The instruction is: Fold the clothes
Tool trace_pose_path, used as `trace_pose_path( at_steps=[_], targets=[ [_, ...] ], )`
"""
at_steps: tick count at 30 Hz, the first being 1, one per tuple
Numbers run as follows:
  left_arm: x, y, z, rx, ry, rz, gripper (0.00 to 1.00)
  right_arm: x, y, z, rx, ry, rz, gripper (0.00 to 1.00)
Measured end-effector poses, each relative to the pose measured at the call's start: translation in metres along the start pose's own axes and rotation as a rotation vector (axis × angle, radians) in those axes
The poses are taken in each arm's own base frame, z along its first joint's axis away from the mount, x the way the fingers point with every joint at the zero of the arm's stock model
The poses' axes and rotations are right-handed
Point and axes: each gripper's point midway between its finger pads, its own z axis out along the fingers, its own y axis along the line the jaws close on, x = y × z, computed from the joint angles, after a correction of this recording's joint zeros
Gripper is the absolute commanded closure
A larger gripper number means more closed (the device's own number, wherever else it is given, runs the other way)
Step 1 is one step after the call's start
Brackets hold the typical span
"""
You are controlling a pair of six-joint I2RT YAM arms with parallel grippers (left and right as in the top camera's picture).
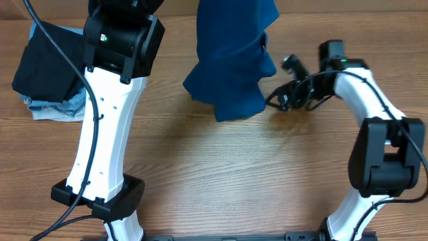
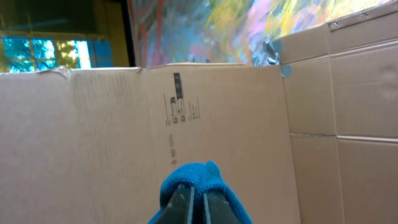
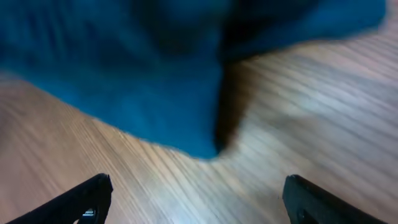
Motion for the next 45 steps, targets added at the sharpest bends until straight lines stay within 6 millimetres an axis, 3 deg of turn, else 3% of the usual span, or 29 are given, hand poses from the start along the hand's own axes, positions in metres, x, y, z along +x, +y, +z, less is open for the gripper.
trace_pose_path(
  at_steps=[1,4,10,16,21,23,25,26,27,37,39,41,45],
  targets=[
    [0.000,0.000,0.000,0.000,0.000,0.000,0.96,-0.002,0.014,0.016,-0.019,0.006,-0.056,0.08],
    [0.000,0.000,0.000,0.000,0.000,0.000,0.96,-0.010,0.021,0.024,-0.020,-0.010,-0.112,0.08],
    [-0.003,0.000,0.000,0.000,-0.012,0.004,0.96,-0.018,0.018,0.026,-0.010,-0.039,-0.145,0.09],
    [-0.004,0.000,0.000,0.000,-0.017,0.006,0.96,-0.005,0.009,0.058,-0.050,-0.012,-0.098,0.15],
    [-0.005,0.000,0.000,0.000,-0.018,0.006,0.96,-0.007,0.013,0.065,-0.097,-0.051,-0.095,0.28],
    [-0.005,0.000,0.000,0.000,-0.018,0.006,0.96,-0.008,0.013,0.065,-0.103,-0.062,-0.099,0.39],
    [-0.005,0.000,0.000,0.000,-0.018,0.006,0.96,-0.007,0.015,0.066,-0.111,-0.062,-0.086,0.64],
    [-0.005,0.000,0.000,0.000,-0.018,0.006,0.96,-0.006,0.015,0.066,-0.114,-0.060,-0.077,0.87],
    [-0.005,0.000,0.000,0.000,-0.018,0.006,0.96,-0.007,0.015,0.066,-0.115,-0.062,-0.075,0.96],
    [0.001,0.000,0.000,0.000,0.003,-0.001,0.96,-0.001,0.016,0.065,-0.125,-0.040,0.011,0.96],
    [0.004,0.000,0.000,-0.001,0.016,-0.005,0.96,0.006,0.015,0.060,-0.134,-0.009,0.089,0.96],
    [0.008,0.005,0.000,-0.028,0.032,-0.006,0.96,0.005,0.013,0.041,-0.141,0.028,0.183,0.96],
    [0.022,0.014,-0.002,-0.083,0.089,0.016,0.96,-0.029,-0.010,-0.028,-0.069,-0.022,0.280,0.96]
  ],
)
